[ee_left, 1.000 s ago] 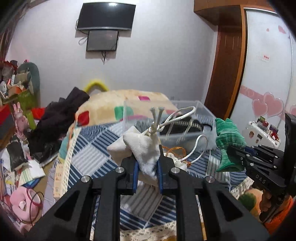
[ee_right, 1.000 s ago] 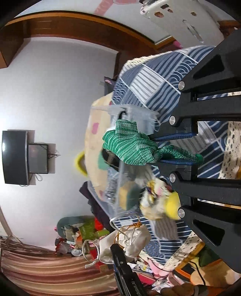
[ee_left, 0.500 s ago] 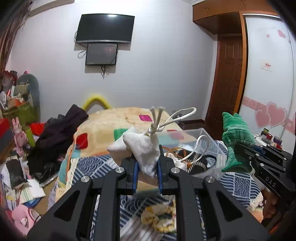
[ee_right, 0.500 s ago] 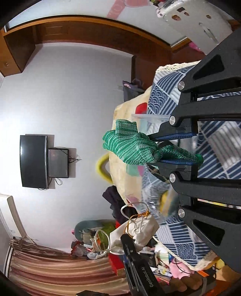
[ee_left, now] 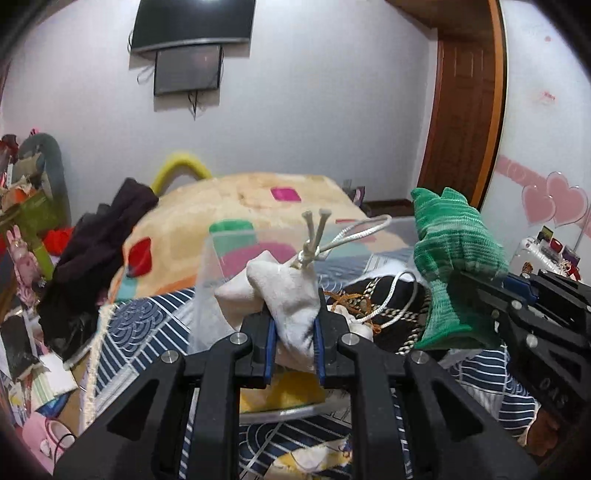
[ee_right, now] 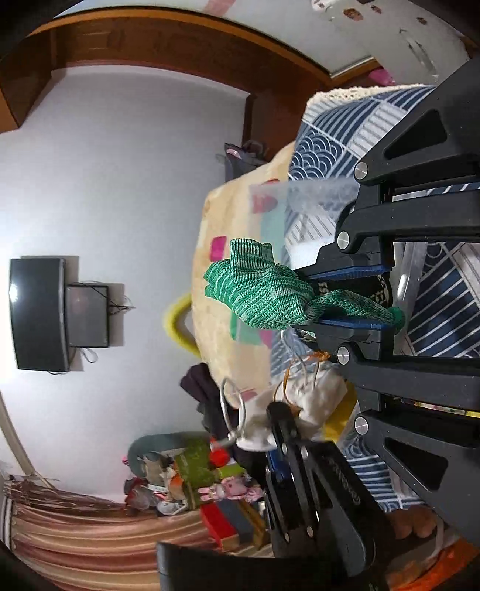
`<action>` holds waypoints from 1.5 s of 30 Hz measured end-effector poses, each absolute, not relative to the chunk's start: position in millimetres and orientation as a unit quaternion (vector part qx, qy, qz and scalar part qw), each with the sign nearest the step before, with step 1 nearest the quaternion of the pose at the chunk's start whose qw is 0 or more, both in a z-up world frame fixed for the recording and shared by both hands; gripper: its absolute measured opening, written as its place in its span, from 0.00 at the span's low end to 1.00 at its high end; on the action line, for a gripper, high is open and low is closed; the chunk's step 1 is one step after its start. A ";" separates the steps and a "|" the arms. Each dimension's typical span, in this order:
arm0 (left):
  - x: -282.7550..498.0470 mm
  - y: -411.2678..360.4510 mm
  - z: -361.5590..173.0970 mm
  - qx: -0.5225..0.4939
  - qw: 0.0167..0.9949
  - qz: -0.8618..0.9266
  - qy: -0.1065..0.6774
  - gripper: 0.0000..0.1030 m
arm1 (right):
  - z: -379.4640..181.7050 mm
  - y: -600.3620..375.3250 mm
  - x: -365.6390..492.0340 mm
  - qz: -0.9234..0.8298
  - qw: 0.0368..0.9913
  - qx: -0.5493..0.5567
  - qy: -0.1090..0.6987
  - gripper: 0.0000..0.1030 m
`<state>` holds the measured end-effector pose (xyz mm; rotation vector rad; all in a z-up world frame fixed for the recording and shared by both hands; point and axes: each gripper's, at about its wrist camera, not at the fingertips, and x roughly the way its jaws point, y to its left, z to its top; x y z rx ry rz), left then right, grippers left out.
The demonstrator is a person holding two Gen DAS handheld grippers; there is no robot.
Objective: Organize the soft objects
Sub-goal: 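Drop the white bag into the box with the left tool while the right tool drops the glove in, then grasp the floral scrunchie with the left tool while the right tool grasps the yellow felt doll head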
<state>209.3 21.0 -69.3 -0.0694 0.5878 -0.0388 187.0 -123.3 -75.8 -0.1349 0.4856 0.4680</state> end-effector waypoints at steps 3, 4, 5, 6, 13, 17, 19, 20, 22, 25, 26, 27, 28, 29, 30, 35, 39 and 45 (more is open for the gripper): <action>222.4 17.9 -81.2 -0.027 0.952 -0.019 0.306 0.16 | -84.9 -118.7 193.6 0.222 0.939 -0.072 0.254 0.16; 224.8 16.7 -83.1 -0.023 0.951 -0.018 0.307 0.16 | -86.9 -118.9 195.2 0.222 0.938 -0.072 0.258 0.16; 226.4 15.0 -84.2 -0.020 0.951 -0.018 0.307 0.16 | -88.9 -119.3 196.7 0.222 0.936 -0.072 0.262 0.16; 229.1 13.3 -84.9 -0.017 0.951 -0.019 0.308 0.16 | -90.6 -120.0 198.0 0.221 0.935 -0.071 0.267 0.16; 227.1 12.2 -85.3 -0.026 0.947 -0.031 0.318 0.35 | -89.3 -121.6 197.8 0.200 0.938 -0.082 0.270 0.31; 214.7 9.5 -76.7 -0.025 0.951 -0.029 0.308 0.60 | -85.8 -131.9 197.7 0.200 0.938 -0.074 0.273 0.47; 208.4 7.6 -71.8 -0.020 0.952 -0.027 0.303 0.62 | -83.8 -137.3 194.8 0.198 0.938 -0.071 0.274 0.47; 206.2 7.5 -69.7 -0.020 0.953 -0.026 0.302 0.62 | -83.2 -139.1 194.1 0.198 0.938 -0.070 0.274 0.47; 199.8 9.3 -64.4 -0.025 0.954 -0.026 0.297 0.63 | -80.1 -145.0 189.5 0.197 0.939 -0.068 0.272 0.48; 188.3 13.4 -55.6 -0.031 0.957 -0.024 0.287 0.68 | -73.3 -151.1 181.0 0.194 0.943 -0.065 0.262 0.53; 183.9 14.7 -52.3 -0.031 0.958 -0.022 0.283 0.70 | -71.1 -151.4 178.6 0.195 0.944 -0.064 0.257 0.57; 179.2 15.7 -48.7 -0.031 0.960 -0.018 0.278 0.72 | -67.1 -151.5 174.9 0.196 0.946 -0.062 0.251 0.59; 172.8 17.3 -44.4 -0.032 0.962 -0.015 0.271 0.73 | -64.4 -152.5 171.5 0.195 0.947 -0.062 0.246 0.59; 168.4 18.8 -41.1 -0.033 0.963 -0.014 0.266 0.76 | -60.4 -154.1 165.6 0.196 0.949 -0.063 0.239 0.60; 162.3 20.7 -36.8 -0.034 0.965 -0.013 0.261 0.78 | -58.7 -152.8 163.3 0.197 0.950 -0.064 0.235 0.60; 135.1 29.7 -24.1 -0.044 0.969 -0.007 0.242 0.87 | -51.2 -153.6 142.4 0.207 0.953 -0.062 0.214 0.66; 112.2 34.0 -26.2 -0.048 0.969 -0.004 0.240 0.89 | -54.9 -149.9 127.1 0.219 0.950 -0.062 0.213 0.67; 86.3 34.9 -53.3 -0.044 0.961 0.001 0.272 0.89 | -78.6 -139.0 116.0 0.242 0.936 -0.061 0.249 0.67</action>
